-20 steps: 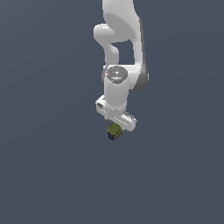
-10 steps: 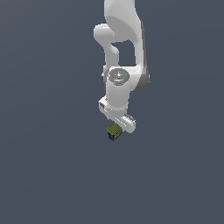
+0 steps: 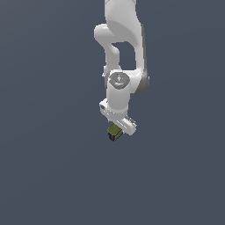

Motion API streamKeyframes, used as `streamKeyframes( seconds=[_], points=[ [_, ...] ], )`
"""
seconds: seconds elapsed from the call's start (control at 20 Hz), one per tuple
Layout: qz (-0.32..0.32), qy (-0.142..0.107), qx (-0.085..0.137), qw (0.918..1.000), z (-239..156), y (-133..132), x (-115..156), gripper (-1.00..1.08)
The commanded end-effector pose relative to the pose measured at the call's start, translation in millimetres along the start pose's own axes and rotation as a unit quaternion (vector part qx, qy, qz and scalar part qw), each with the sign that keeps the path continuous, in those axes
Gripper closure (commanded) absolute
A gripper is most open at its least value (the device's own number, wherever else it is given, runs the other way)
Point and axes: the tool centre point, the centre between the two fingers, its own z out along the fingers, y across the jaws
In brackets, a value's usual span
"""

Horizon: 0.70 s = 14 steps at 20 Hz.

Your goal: Pick up the object and move it to a goal position.

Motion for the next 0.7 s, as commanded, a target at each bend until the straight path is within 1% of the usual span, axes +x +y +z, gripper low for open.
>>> streamKeyframes(
  seconds=[0.0,0.2,0.45,0.5,0.65],
  points=[
    [0.001,0.0,-0.001,1.0,12,1,-1,-0.92],
    [0.001,0.0,-0.001,1.0,31,1,-1,-0.92],
    [0.002,0.0,0.0,1.0,38,0,0,-0.92],
    [0.002,0.0,0.0,1.0,38,0,0,1.08],
    [0.002,0.0,0.0,1.0,38,0,0,1.08]
  ],
)
